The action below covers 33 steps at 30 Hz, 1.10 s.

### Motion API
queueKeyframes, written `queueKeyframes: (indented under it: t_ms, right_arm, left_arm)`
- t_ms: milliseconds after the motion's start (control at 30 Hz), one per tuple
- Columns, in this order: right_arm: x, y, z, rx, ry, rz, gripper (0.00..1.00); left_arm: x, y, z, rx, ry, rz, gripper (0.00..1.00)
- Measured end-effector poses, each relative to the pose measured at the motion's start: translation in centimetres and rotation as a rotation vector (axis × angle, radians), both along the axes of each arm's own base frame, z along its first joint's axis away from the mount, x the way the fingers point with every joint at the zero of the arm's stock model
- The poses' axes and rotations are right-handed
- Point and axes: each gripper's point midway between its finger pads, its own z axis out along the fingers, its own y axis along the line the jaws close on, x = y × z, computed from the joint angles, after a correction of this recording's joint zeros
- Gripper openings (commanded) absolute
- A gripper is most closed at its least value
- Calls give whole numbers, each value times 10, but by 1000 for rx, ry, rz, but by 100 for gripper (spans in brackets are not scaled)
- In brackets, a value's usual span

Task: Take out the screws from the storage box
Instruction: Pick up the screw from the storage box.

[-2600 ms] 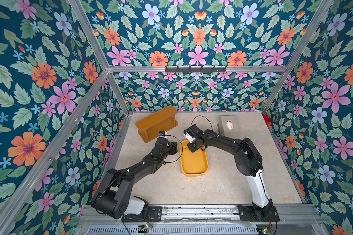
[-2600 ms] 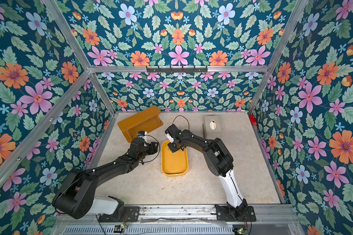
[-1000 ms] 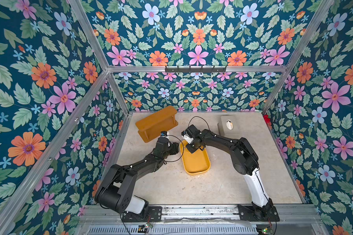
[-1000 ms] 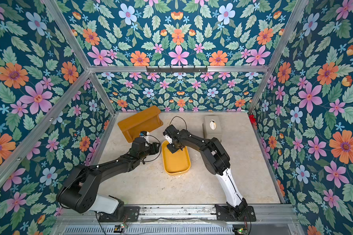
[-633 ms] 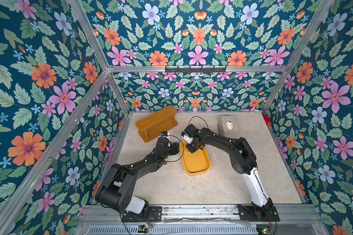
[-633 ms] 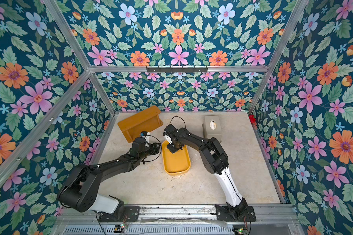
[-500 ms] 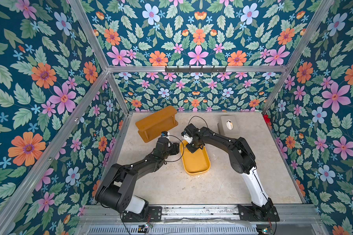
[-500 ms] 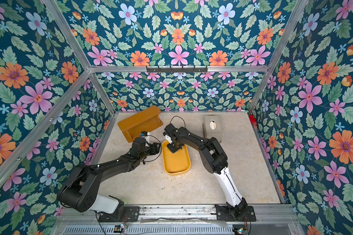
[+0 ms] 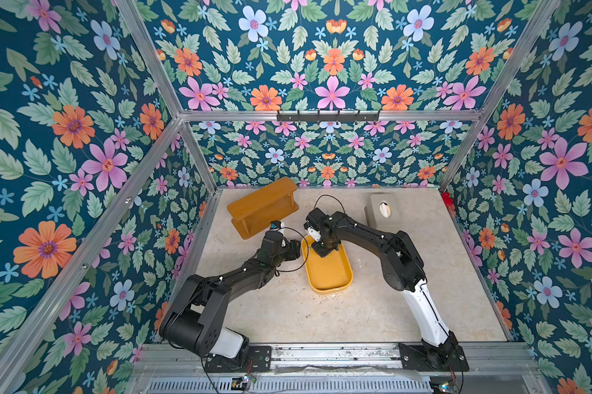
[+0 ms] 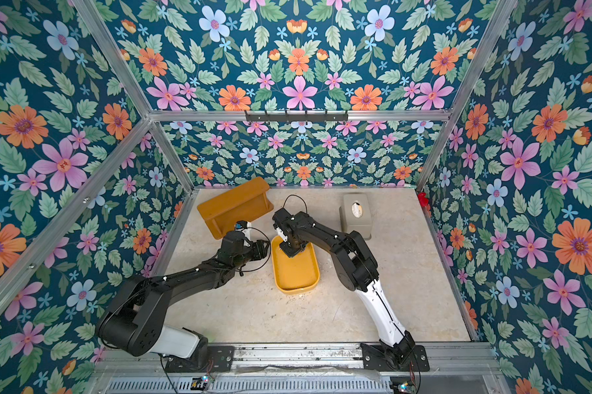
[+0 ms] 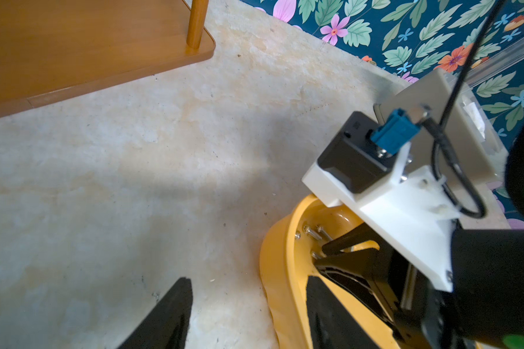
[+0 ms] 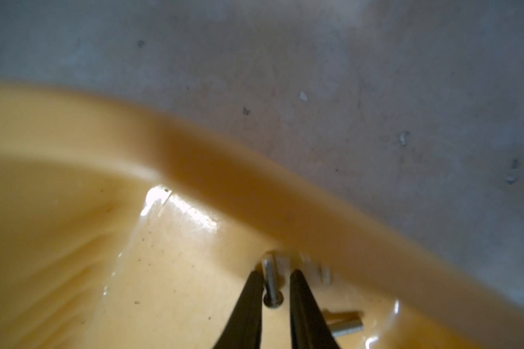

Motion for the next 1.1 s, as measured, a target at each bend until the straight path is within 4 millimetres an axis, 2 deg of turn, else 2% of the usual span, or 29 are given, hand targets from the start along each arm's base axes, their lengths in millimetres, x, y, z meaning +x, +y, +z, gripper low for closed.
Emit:
queueKeyframes:
  t_ms: [133, 333, 567, 767, 933, 1000, 1100]
  right_arm:
    - [-1, -1, -3, -8, 10, -1, 7]
    - [-1, 1, -3, -18, 36, -5, 15]
    - [-2, 1, -5, -44, 62, 13, 15]
    - [-2, 0, -7, -44, 66, 18, 1]
    - [-2, 1, 0, -12, 48, 14, 0]
    - [-1, 2, 9, 22, 34, 4, 0]
    - [-8, -4, 16, 51, 63, -24, 0]
  left_arm:
    - [0, 0, 1, -1, -1, 0, 65]
    - [2, -2, 7, -8, -13, -3, 65]
    - [4, -2, 9, -8, -15, -3, 65]
    - [4, -3, 7, -5, -2, -7, 65]
    - [6, -6, 11, -14, -7, -16, 64]
    - [6, -7, 14, -19, -11, -20, 63]
    - [8, -8, 18, -24, -20, -22, 63]
